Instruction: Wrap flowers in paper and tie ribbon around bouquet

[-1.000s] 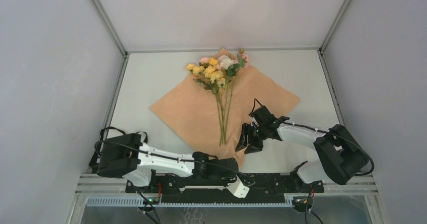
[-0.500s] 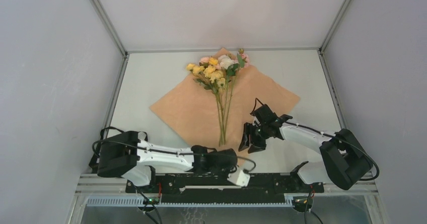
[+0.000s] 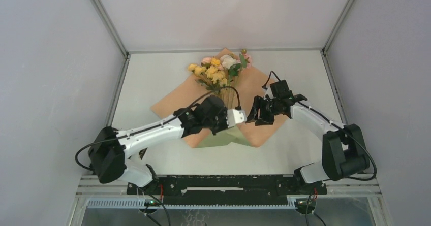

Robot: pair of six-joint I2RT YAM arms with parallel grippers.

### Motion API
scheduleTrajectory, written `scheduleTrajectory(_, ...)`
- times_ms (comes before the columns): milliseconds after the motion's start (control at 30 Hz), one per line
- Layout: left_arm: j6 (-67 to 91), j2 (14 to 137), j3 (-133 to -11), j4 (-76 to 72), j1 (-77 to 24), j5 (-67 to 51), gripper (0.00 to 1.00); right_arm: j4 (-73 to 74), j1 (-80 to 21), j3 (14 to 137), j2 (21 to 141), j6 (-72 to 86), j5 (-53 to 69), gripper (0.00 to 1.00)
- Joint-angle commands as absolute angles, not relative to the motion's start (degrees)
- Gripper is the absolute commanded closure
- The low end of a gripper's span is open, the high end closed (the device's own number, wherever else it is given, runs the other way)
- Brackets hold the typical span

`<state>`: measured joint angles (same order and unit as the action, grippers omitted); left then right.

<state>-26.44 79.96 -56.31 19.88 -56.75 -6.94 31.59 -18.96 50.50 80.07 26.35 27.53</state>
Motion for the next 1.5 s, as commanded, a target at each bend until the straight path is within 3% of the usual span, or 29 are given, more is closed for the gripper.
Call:
scheduleTrajectory(0, -24.06, 86.24, -65.18, 21.77, -50.04, -8.64, 1.0, 25.69, -17.56, 53.69, 82.13, 19.33, 36.96, 0.36)
scheduleTrajectory(300, -22.49, 94.06, -74.11, 27.44, -43.71, -14.61, 1.0, 9.74, -11.87, 46.06, 80.99, 18.7, 53.13, 0.24)
scheduleTrajectory(767, -20.87, 98.76, -75.12, 29.17, -41.13, -15.88, 1.0, 0.89, -17.01, 38.69, 89.67, 21.02, 52.38, 0.2)
scheduleTrajectory(1133, -20.72, 99.93, -74.95, 28.76, -41.07, -16.67, 1.0, 4.12, -12.9, 36.56, 76.81, 22.42, 47.29, 0.21)
scheduleTrajectory(1267, -20.65, 100.06, -75.06, 28.74, -41.1, -16.77, 1.0, 4.73, -16.83, 35.06, 71.35, 20.5, 44.71, 0.2)
scheduleTrajectory(1467, -20.47, 99.81, -74.97, 28.92, -41.04, -17.35, 1.0, 4.99, -20.17, 33.49, 74.04, 19.4, 37.94, 0.16)
